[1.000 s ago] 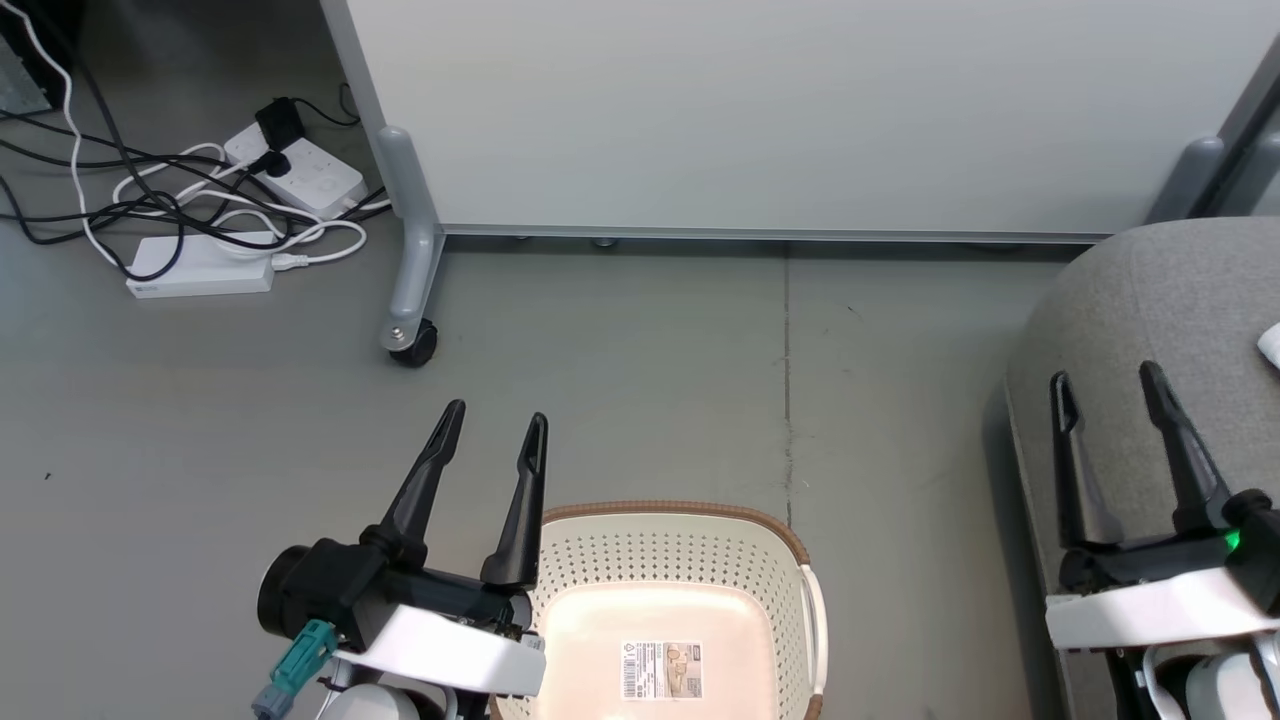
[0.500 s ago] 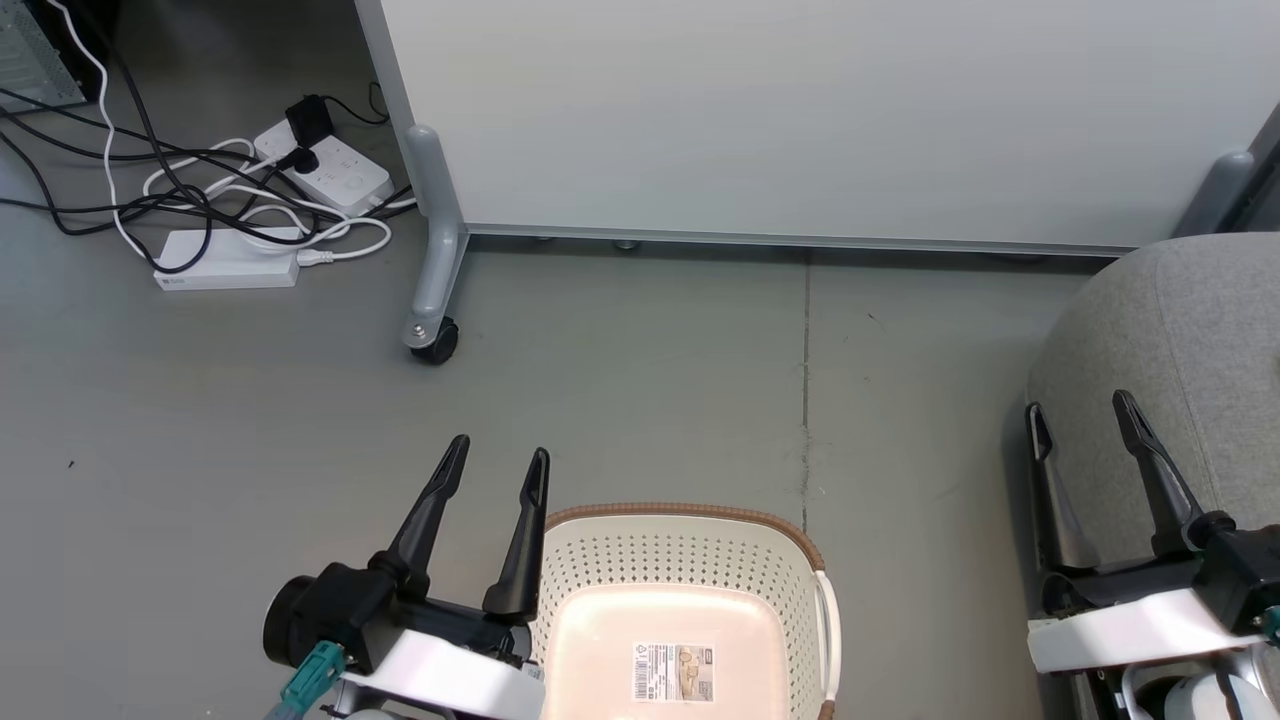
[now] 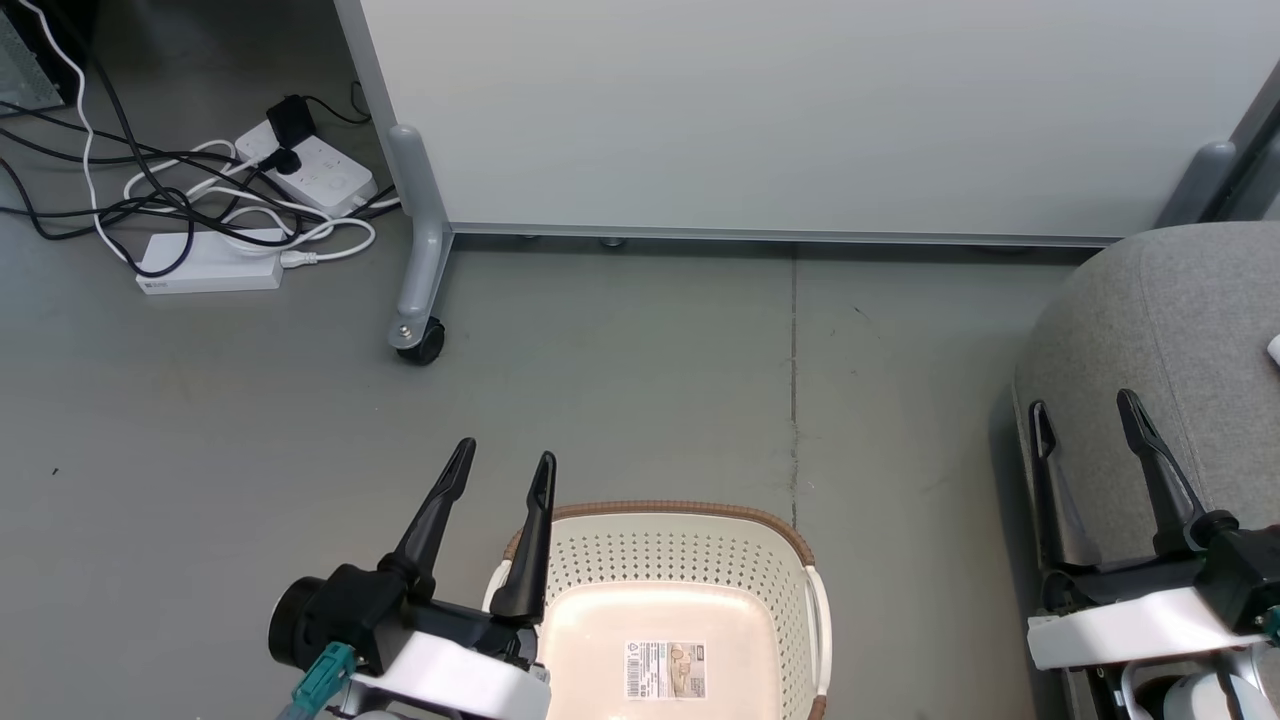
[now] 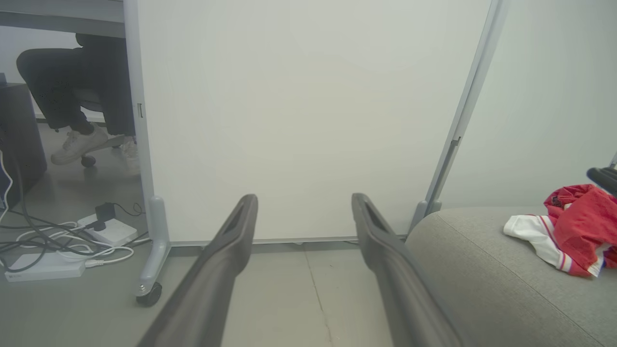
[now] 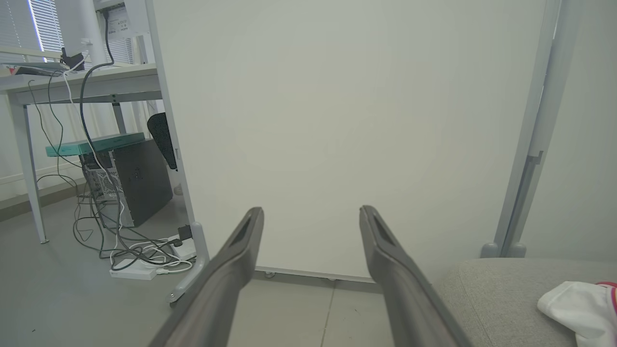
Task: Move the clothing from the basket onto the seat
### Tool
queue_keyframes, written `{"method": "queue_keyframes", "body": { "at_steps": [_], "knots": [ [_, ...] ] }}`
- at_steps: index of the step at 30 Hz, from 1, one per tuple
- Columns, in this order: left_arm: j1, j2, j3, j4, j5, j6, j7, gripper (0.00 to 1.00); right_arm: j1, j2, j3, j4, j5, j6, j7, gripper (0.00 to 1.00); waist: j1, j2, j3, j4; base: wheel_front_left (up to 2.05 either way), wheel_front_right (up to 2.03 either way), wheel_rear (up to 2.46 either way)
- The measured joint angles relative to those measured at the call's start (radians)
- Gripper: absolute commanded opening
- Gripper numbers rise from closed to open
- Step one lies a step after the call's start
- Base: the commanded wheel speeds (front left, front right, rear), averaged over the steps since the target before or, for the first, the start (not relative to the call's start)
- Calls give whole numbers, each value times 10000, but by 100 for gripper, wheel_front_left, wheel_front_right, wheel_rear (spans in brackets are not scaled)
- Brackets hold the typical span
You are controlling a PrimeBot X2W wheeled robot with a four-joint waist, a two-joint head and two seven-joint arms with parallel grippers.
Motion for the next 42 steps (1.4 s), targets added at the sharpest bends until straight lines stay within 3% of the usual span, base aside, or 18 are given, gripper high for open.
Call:
{"method": "queue_keyframes", "body": {
  "at_steps": [12,42],
  "knots": [
    [-30,-4,0,-59,412,-63,-2,100,-7,19,-92,4,6,0,0,100,0,0,65,-22,0,0,0],
    [-26,-2,165,351,-345,-299,0,100,-105,105,-169,44,-2,0,0,100,0,0,49,-86,0,0,0]
  ]
}}
